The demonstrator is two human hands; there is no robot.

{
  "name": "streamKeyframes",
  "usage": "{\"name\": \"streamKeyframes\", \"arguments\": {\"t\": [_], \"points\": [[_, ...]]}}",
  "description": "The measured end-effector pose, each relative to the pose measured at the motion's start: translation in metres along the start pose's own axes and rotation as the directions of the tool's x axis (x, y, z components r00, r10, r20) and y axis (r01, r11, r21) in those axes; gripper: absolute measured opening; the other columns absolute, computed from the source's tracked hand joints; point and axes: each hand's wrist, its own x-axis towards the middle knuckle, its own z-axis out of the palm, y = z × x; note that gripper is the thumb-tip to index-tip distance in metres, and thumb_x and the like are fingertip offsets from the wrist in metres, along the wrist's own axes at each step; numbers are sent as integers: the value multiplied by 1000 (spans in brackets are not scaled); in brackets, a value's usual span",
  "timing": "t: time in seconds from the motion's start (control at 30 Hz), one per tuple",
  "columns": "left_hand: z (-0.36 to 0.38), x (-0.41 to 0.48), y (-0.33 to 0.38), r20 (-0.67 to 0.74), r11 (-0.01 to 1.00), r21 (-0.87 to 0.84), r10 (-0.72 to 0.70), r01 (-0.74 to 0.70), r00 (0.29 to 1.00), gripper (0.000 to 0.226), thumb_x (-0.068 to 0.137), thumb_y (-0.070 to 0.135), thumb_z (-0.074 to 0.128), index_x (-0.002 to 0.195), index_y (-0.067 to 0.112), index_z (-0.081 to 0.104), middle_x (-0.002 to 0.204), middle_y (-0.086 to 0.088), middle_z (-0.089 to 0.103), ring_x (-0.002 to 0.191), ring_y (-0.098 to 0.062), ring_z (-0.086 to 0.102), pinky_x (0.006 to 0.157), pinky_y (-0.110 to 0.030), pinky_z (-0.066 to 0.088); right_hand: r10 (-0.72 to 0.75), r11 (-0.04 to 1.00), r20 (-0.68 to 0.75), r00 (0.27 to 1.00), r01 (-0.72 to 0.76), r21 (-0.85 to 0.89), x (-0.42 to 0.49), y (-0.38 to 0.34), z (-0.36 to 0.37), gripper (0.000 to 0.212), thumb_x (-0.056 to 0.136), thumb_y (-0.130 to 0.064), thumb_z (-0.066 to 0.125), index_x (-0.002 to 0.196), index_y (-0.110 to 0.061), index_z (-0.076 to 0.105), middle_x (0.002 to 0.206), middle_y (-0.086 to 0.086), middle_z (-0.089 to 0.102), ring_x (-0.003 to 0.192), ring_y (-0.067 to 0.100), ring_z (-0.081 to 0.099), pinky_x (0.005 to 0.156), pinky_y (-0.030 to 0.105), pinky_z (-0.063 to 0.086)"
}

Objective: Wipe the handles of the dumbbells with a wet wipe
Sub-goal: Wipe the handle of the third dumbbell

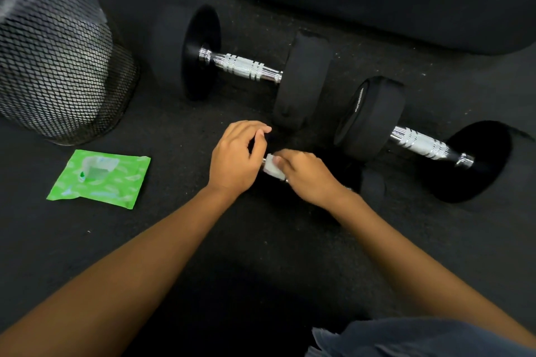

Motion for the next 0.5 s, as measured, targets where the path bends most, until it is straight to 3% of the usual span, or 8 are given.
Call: {"name": "streamKeyframes", "arguments": {"t": [0.1, 0.27, 0.43, 0.5], "points": [[-1, 0, 0, 5, 1000, 1, 1, -1, 1000, 39, 91, 29, 35, 103, 13, 68, 104, 3, 66, 106, -10, 54, 89, -18, 40, -103, 990, -93, 990, 93, -102, -5, -5, 12, 27, 96, -19, 46, 117, -6, 57, 113, 12, 63, 105, 27, 56, 94, 32, 37], [-1, 0, 0, -2, 1000, -4, -2, 2, 1000, 38, 91, 28, 35, 102, 13, 68, 104, 2, 66, 105, -11, 55, 89, -23, 43, -205, 973, -170, 964, 181, -147, -29, 13, 8, 37, 91, -11, 55, 128, -9, 52, 128, 6, 57, 120, 21, 50, 109, 21, 17], [0, 0, 0, 1, 1000, 1, 1, -1, 1000, 38, 91, 29, 35, 103, 14, 68, 105, 2, 66, 106, -11, 55, 89, -22, 41, -55, 997, -142, 988, 48, -53, -18, 6, 7, 35, 97, -21, 46, 130, -11, 50, 128, 7, 57, 117, 23, 49, 100, 27, 30], [-1, 1, 0, 4, 1000, 3, 2, -2, 1000, 39, 91, 29, 34, 103, 14, 68, 105, 2, 66, 106, -11, 55, 89, -22, 42, -66, 995, -145, 987, 56, -77, -10, -2, 11, 31, 96, -21, 46, 124, -9, 55, 120, 10, 61, 111, 27, 53, 96, 29, 33]]}}
